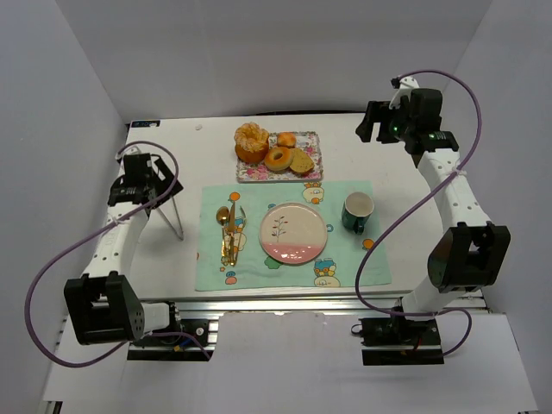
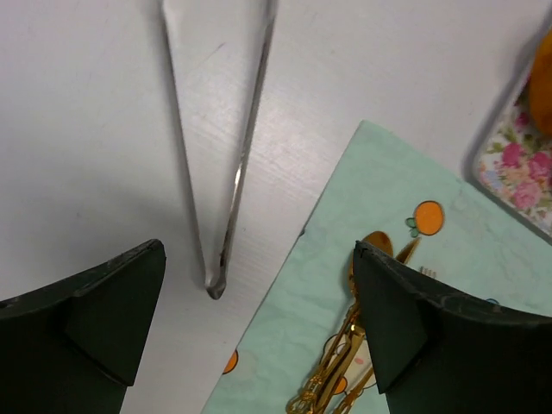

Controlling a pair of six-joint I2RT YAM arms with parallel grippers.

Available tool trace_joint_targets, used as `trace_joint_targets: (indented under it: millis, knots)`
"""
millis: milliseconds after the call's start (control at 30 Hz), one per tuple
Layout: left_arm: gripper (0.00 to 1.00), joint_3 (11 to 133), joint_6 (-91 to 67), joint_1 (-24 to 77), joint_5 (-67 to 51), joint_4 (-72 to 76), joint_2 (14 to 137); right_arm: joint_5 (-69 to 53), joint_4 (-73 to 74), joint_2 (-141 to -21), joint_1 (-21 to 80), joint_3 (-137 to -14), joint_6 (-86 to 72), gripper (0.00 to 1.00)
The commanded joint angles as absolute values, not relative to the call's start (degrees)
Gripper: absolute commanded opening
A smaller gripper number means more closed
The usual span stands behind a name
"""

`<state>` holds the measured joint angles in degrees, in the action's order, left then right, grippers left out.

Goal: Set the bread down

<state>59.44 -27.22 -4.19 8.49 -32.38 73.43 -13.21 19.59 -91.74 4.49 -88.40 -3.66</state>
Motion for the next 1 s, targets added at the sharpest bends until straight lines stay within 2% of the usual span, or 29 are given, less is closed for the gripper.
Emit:
trace_joint_targets:
  millis: [0,33,100,133,167,200,267,300,333,367,400,433,500,533,700,967]
  knots:
    - [0.98,54.7,-31.4,-6.0,9.2,-30.9,72.8,-15.4,19.1,-91.4,4.1,-89.0,-2.6,0.89]
    - [0.98,52.8,-31.6,-6.2,8.2,-30.4,71.7,-18.3,17.9,-91.2,4.1,-87.9,-1.5,0.89]
    - [0.95,51.0,-32.3,-7.5,7.2,-28.4,70.8,-36.5,18.9,-90.4,3.4,-86.1,12.2,0.9]
    - [0.9,50.3,-32.3,-7.9,6.2,-27.8,70.2,-42.9,19.9,-90.1,3.3,-85.4,18.0,0.88]
    - [0.81,49.3,-32.3,-8.3,5.5,-27.3,70.2,-47.9,20.1,-89.4,3.3,-84.4,25.5,0.84]
    - [0.49,49.0,-31.9,-9.0,4.7,-26.5,70.6,-57.3,19.9,-89.1,3.3,-82.3,26.9,0.66]
    - [0.11,48.8,-31.6,-9.5,4.6,-26.5,72.1,-60.6,15.2,-88.9,4.7,-80.4,25.4,0.31]
    - [0.0,48.8,-30.8,-9.6,4.6,-26.6,72.8,-59.2,14.6,-89.0,5.4,-80.2,24.4,0.01]
    - [0.0,48.9,-30.2,-9.6,4.6,-26.8,73.6,-58.1,14.8,-89.3,6.1,-80.9,24.3,0.0]
    - [0.04,49.3,-29.5,-9.6,5.0,-27.5,75.5,-57.2,15.9,-90.2,6.8,-81.4,24.3,0.0]
    - [0.16,49.6,-28.9,-9.7,5.4,-27.9,76.5,-57.0,16.2,-90.5,6.9,-81.7,24.0,0.0]
    - [0.55,50.0,-28.5,-9.7,5.5,-28.3,77.5,-56.8,16.2,-90.8,6.9,-82.1,22.5,0.27]
    - [0.75,50.8,-27.7,-9.6,6.2,-27.9,80.1,-55.1,16.3,-91.2,6.9,-82.1,21.7,0.54]
    - [0.81,51.0,-27.5,-9.6,6.4,-27.7,81.0,-54.8,16.1,-91.2,6.9,-82.0,21.6,0.58]
    - [0.84,54.6,-24.9,-9.0,6.4,-26.0,87.7,-54.3,15.1,-90.1,6.9,-79.4,21.5,0.63]
    - [0.84,63.6,-21.6,-5.2,10.2,-28.5,98.5,-54.1,14.7,-90.4,6.6,-78.3,20.7,0.64]
